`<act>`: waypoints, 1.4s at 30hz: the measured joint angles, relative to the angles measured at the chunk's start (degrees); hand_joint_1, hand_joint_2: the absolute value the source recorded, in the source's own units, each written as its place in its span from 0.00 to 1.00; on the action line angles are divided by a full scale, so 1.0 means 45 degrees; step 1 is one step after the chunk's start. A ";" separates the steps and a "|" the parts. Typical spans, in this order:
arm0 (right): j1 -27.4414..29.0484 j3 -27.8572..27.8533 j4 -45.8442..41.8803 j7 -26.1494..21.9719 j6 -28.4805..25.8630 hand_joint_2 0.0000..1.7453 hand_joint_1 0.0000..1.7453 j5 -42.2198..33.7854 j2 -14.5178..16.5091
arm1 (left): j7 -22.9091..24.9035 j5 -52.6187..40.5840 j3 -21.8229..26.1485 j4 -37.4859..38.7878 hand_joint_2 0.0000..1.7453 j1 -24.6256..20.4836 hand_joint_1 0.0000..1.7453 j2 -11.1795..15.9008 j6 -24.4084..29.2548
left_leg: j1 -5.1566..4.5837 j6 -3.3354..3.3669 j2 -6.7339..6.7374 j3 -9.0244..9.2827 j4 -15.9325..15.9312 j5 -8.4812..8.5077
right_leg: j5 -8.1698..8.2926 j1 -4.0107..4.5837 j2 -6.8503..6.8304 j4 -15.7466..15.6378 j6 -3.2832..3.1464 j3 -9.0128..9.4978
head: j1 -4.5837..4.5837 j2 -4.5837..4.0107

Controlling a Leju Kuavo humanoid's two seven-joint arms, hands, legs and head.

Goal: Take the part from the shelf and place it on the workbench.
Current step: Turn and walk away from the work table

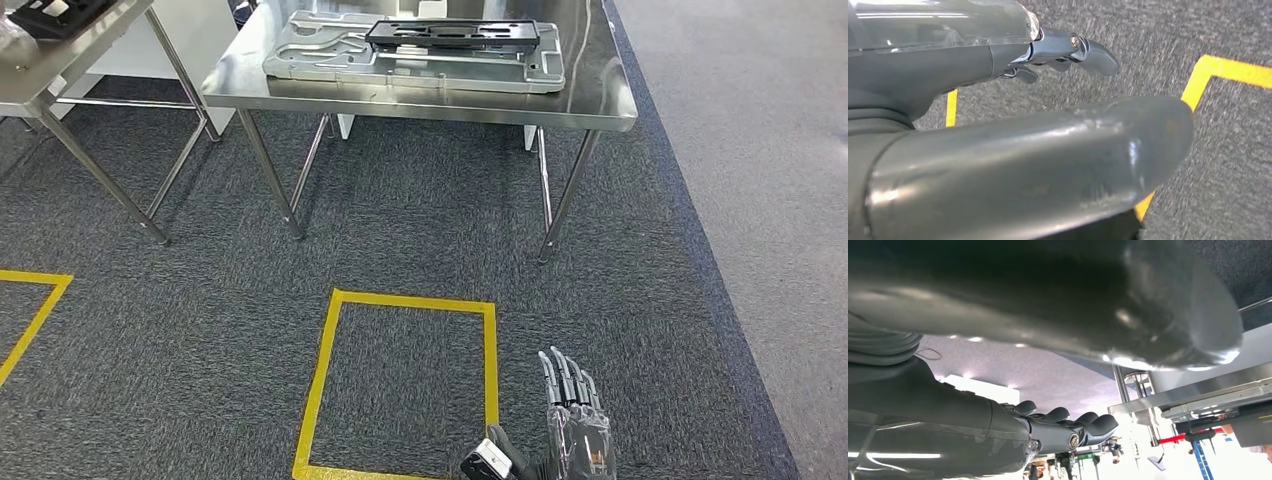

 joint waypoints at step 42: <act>-0.4578 -0.6285 1.6844 -0.1970 0.2016 0.00 0.00 -1.8784 -0.2278 | 0.0000 -0.1704 0.0002 -0.0305 0.00 -0.0176 0.00 -0.0324 0.1256 | -0.0047 0.0799 -0.0368 0.0589 -0.1927 0.0830 | -0.1976 -0.0102 -0.0054 0.3305 0.0843 -0.1435 | 0.0243 0.0000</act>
